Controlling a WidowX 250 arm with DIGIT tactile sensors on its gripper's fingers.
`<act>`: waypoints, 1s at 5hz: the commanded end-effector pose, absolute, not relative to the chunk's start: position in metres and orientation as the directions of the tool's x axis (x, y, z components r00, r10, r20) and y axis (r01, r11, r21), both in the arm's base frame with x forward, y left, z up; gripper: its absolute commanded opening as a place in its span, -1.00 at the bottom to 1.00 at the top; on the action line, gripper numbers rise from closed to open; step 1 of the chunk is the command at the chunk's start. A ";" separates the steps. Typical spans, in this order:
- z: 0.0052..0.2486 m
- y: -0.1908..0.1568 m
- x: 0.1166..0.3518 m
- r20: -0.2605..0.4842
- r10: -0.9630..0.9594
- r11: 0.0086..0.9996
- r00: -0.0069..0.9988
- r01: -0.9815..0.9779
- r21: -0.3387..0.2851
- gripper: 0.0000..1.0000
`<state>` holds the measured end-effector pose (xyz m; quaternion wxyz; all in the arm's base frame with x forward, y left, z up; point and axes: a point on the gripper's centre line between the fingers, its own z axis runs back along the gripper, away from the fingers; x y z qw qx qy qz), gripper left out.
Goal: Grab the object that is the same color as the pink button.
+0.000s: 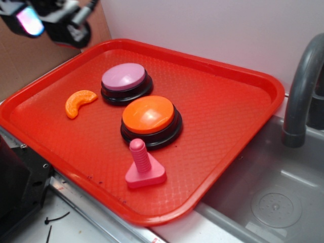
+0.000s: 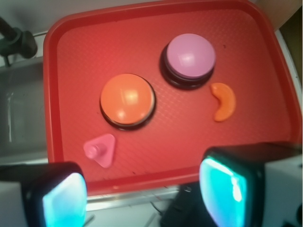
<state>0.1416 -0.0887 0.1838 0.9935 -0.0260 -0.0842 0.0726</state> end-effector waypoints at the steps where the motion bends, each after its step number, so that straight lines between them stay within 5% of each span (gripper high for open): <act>1: 0.139 -0.125 0.155 0.145 0.168 0.979 0.975 -0.148 -0.140 1.00; 3: 0.094 -0.145 0.159 0.099 0.091 0.983 0.991 -0.074 -0.169 1.00; 5: 0.055 -0.148 0.170 0.055 0.078 0.993 0.995 -0.072 -0.098 1.00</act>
